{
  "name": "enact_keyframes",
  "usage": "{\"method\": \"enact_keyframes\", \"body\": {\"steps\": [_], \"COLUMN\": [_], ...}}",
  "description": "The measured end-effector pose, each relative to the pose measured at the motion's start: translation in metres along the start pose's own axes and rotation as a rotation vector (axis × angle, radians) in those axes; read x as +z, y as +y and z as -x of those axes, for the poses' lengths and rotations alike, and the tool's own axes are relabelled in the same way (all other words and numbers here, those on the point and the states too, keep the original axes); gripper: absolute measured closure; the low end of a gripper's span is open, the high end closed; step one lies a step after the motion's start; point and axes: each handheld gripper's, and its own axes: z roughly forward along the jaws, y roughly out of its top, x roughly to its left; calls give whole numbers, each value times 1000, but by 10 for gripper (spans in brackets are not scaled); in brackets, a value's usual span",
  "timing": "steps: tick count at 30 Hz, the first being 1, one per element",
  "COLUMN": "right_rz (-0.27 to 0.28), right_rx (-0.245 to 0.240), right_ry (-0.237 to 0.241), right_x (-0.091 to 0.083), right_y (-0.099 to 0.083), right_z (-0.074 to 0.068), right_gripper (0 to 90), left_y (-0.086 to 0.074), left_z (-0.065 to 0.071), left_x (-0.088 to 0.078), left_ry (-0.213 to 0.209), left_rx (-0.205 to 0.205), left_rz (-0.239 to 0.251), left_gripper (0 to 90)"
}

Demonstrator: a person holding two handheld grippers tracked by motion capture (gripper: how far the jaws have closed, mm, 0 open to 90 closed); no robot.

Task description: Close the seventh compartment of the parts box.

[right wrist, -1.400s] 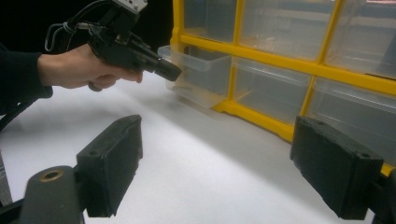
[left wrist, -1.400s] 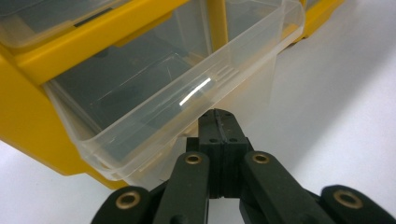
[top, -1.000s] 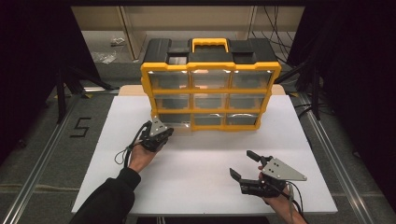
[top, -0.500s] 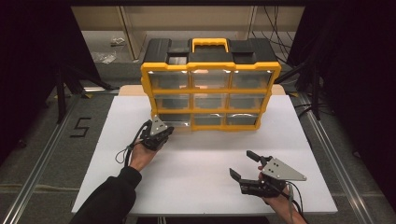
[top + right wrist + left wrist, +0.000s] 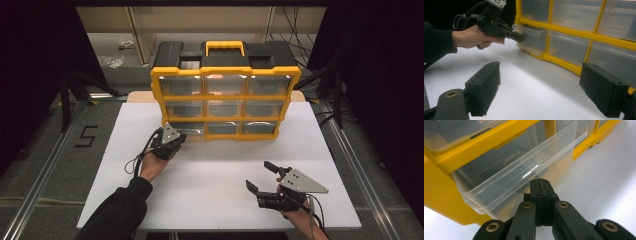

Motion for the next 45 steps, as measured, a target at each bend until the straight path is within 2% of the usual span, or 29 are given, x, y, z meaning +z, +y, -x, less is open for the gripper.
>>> {"method": "enact_keyframes", "body": {"steps": [23, 45], "right_rz": [-4, -1], "right_rx": [-8, -5], "right_ry": [8, 8], "right_x": [2, 2], "right_y": [1, 1], "right_z": [-1, -1], "right_gripper": [180, 180], "left_y": [0, -1], "left_z": [-4, -12], "left_x": [4, 7], "left_ry": [14, 45], "left_rx": [20, -6], "left_rz": [18, 24], "left_gripper": [896, 896]}}
